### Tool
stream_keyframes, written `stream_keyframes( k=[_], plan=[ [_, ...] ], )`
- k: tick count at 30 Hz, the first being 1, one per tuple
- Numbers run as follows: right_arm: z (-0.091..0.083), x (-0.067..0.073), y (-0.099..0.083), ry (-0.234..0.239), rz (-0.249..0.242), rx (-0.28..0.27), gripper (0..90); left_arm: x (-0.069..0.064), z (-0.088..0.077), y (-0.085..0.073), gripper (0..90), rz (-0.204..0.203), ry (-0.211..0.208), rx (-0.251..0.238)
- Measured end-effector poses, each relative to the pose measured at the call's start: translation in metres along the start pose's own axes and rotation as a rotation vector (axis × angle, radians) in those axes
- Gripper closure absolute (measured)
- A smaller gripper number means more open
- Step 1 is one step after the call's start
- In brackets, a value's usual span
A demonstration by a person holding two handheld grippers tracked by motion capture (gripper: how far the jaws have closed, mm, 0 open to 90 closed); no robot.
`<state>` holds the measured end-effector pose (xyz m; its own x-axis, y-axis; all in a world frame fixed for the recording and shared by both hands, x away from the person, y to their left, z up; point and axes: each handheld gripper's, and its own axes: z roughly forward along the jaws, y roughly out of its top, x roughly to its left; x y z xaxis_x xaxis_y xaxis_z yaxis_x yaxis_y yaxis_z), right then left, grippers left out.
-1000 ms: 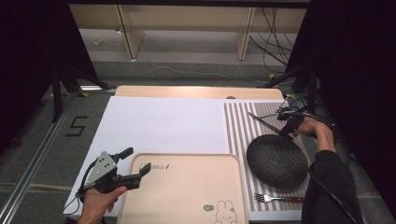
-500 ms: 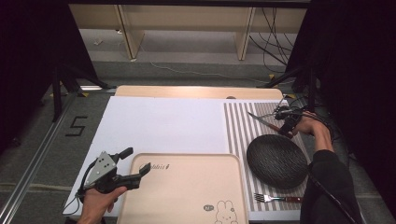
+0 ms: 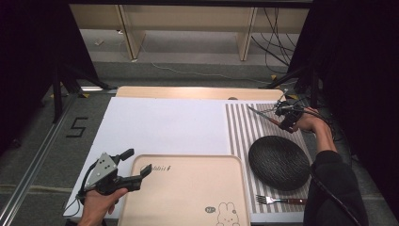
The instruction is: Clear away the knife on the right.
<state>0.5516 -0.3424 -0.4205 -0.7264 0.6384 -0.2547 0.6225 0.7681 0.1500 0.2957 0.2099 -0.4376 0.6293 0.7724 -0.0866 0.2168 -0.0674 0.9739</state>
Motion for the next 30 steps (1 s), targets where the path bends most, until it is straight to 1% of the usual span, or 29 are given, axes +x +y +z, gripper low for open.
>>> stream_keyframes(
  k=[1, 2, 4, 5, 6, 7, 8, 11, 12, 13, 14, 15, 16, 17, 18, 20, 21, 24, 25, 26, 28, 30],
  plan=[
    [-0.003, 0.001, 0.001, 0.005, 0.006, -0.006, 76.5, 0.0, 0.0, 0.0, 15.8, -0.002, -0.002, -0.004],
    [-0.005, 0.004, 0.001, 0.007, 0.004, -0.021, 76.5, 0.001, 0.0, 0.0, 15.8, -0.001, -0.002, -0.003],
    [-0.011, 0.009, 0.002, 0.003, 0.001, -0.032, 76.5, 0.0, 0.001, 0.0, 15.8, -0.001, -0.004, -0.004],
    [-0.014, 0.012, 0.003, 0.016, 0.023, -0.051, 76.5, 0.0, 0.001, 0.0, 15.8, -0.002, -0.003, -0.005],
    [-0.018, 0.015, 0.004, 0.024, 0.04, -0.056, 76.5, 0.0, 0.001, 0.0, 15.8, -0.002, -0.002, -0.005],
    [-0.02, 0.018, 0.005, 0.028, 0.069, -0.063, 76.5, 0.0, 0.0, 0.001, 15.8, 0.002, 0.004, 0.003],
    [-0.023, 0.02, 0.005, 0.031, 0.062, -0.077, 76.5, -0.001, 0.0, 0.0, 15.8, 0.003, 0.003, 0.004],
    [-0.032, 0.031, 0.006, 0.047, 0.101, -0.1, 76.5, -0.001, 0.001, 0.0, 15.8, 0.006, -0.004, -0.004],
    [-0.035, 0.034, 0.006, 0.055, 0.098, -0.114, 76.5, -0.001, 0.0, 0.001, 15.8, 0.008, 0.002, 0.002],
    [-0.038, 0.038, 0.007, 0.052, 0.092, -0.129, 76.5, 0.0, 0.0, 0.001, 15.8, 0.007, 0.002, 0.001],
    [-0.039, 0.041, 0.008, 0.05, 0.083, -0.132, 76.5, 0.0, 0.001, 0.001, 15.8, 0.004, -0.004, -0.005],
    [-0.042, 0.047, 0.008, 0.054, 0.083, -0.131, 76.5, 0.0, 0.0, 0.001, 15.8, 0.008, 0.0, 0.001],
    [-0.043, 0.051, 0.009, 0.048, 0.074, -0.144, 76.5, -0.001, 0.001, 0.001, 15.8, 0.008, 0.001, 0.001],
    [-0.046, 0.057, 0.009, 0.053, 0.074, -0.148, 76.5, -0.001, 0.001, 0.001, 15.8, 0.008, 0.001, 0.001],
    [-0.047, 0.062, 0.009, 0.061, 0.057, -0.158, 76.5, -0.001, 0.001, 0.001, 15.8, 0.008, 0.0, 0.002],
    [-0.049, 0.072, 0.01, 0.072, 0.041, -0.165, 76.5, -0.001, 0.001, 0.001, 15.8, 0.015, -0.003, 0.007],
    [-0.05, 0.077, 0.011, 0.071, 0.033, -0.172, 76.5, -0.001, 0.001, 0.001, 15.8, 0.015, -0.003, 0.007],
    [-0.055, 0.092, 0.012, 0.073, 0.01, -0.17, 76.5, -0.002, 0.002, 0.001, 15.8, 0.015, -0.006, 0.002],
    [-0.057, 0.098, 0.012, 0.091, 0.013, -0.174, 76.5, -0.002, 0.002, 0.001, 15.8, 0.014, -0.008, 0.003],
    [-0.059, 0.102, 0.013, 0.1, 0.008, -0.181, 76.5, -0.002, 0.002, 0.001, 15.8, 0.013, -0.008, 0.003],
    [-0.063, 0.111, 0.014, 0.099, 0.008, -0.18, 76.5, -0.002, 0.002, 0.001, 15.8, 0.013, -0.007, 0.005],
    [-0.067, 0.119, 0.015, 0.118, 0.017, -0.184, 76.5, -0.002, 0.003, 0.002, 15.9, 0.015, -0.007, 0.003]
  ],
)
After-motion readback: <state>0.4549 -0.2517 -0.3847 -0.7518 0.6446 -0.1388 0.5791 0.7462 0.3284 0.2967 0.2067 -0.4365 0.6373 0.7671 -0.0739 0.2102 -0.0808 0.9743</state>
